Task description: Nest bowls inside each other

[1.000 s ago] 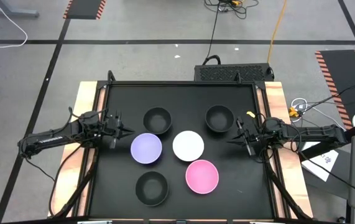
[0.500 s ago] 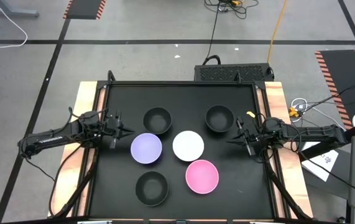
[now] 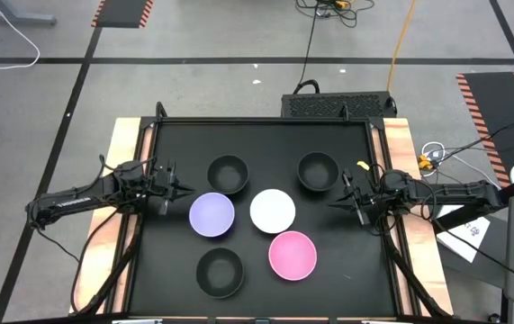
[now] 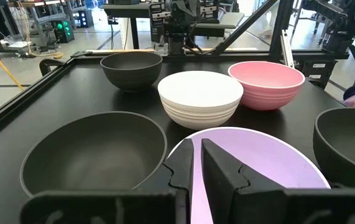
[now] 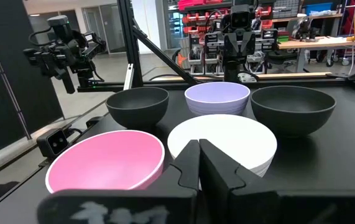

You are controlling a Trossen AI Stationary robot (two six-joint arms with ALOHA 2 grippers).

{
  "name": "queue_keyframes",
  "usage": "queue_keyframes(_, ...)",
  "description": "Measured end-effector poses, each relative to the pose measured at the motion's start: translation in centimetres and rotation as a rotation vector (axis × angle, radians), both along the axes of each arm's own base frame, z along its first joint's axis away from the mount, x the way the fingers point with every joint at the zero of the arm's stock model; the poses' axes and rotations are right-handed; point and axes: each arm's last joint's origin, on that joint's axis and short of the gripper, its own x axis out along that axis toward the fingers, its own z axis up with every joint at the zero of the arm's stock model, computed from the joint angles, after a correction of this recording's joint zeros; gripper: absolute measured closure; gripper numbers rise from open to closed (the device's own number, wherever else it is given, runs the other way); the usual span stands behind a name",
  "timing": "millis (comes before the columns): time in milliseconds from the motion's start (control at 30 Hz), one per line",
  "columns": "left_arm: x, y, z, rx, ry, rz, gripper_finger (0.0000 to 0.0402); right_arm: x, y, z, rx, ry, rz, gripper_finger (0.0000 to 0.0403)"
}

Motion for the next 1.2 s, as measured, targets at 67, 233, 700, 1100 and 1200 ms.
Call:
queue_keyframes(67,0.0,0.0,0.0,0.0,0.0,0.0,0.0366,0.0,0.0,0.0,0.0,0.0,0.0,0.0403)
queue_keyframes(233,0.0,0.0,0.0,0.0,0.0,0.0,0.0366,0.0,0.0,0.0,0.0,0.0,0.0,0.0403)
queue_keyframes(700,0.0,0.0,0.0,0.002,-0.004,0.0,0.0366,0.0,0.0,0.0,0.0,0.0,0.0,0.0403)
queue_keyframes(1100,0.2,0.0,1.6,-0.097,-0.149,0.015,0.0366,0.0,0.0,0.0,0.0,0.0,0.0,0.0403)
queue_keyframes(1200,0.2,0.0,1.6,-0.135,-0.153,0.018,0.0366,0.0,0.0,0.0,0.0,0.0,0.0,0.0403)
